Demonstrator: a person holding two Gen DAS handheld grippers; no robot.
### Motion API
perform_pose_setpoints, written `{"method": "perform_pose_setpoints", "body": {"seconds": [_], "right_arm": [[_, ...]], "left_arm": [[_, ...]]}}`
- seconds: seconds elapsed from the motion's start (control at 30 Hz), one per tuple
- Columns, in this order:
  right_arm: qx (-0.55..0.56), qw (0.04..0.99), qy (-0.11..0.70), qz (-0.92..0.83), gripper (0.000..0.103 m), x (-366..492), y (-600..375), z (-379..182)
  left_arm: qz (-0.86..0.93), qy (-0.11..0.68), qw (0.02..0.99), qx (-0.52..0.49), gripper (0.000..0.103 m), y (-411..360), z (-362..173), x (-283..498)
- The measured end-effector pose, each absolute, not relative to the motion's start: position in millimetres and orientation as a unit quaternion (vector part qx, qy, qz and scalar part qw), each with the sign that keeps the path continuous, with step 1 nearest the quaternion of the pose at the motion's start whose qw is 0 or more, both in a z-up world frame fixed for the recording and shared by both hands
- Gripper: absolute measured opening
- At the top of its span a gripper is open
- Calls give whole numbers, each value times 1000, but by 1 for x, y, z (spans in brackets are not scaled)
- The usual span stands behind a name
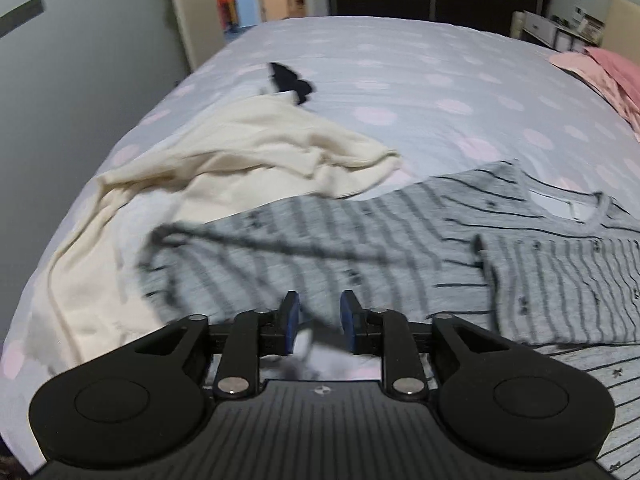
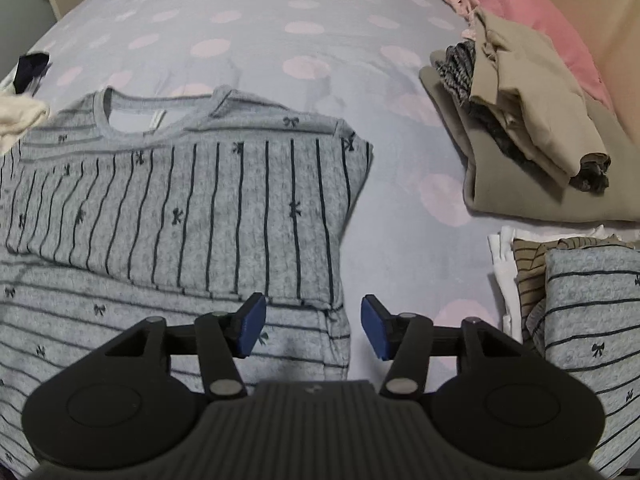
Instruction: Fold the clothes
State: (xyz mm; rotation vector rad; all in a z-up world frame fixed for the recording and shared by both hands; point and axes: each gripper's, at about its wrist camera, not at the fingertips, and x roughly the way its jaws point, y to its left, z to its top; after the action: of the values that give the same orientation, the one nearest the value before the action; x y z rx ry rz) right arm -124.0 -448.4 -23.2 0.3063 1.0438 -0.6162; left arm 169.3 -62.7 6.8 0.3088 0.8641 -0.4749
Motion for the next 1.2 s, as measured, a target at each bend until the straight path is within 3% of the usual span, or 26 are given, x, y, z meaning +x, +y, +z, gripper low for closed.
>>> {"method": "perform_pose_setpoints", "body": {"seconds": [0.13,0.2,0.83,0.87,0.9,0.97,1.2], "right_arm": [[147,825,454,-302,75,-120,-447,-15],[151,834,435,-305,78,-115,-446,-11],[166,822,464,-286,81,-53,-432,-26],[164,822,466,-284,81,-52,-431,-26],[161,823,467,-282,81,-50,-430,-27],[156,823,469,-281,81,-49,-430,-27],[156,813,478,-293,81,-56,-439,-26]], "left_arm": [[-215,398,885,112,46,-36,9,170],[-207,390,891,106,55,-26,10,170],[-166,448,878,25,58,18,-14,220],[-166,453,876,21,49,17,-17,222],[-170,456,873,19,30,15,-19,224],[-178,452,874,18,17,10,-17,223],[-225,367,902,12,9,-17,27,194]]}}
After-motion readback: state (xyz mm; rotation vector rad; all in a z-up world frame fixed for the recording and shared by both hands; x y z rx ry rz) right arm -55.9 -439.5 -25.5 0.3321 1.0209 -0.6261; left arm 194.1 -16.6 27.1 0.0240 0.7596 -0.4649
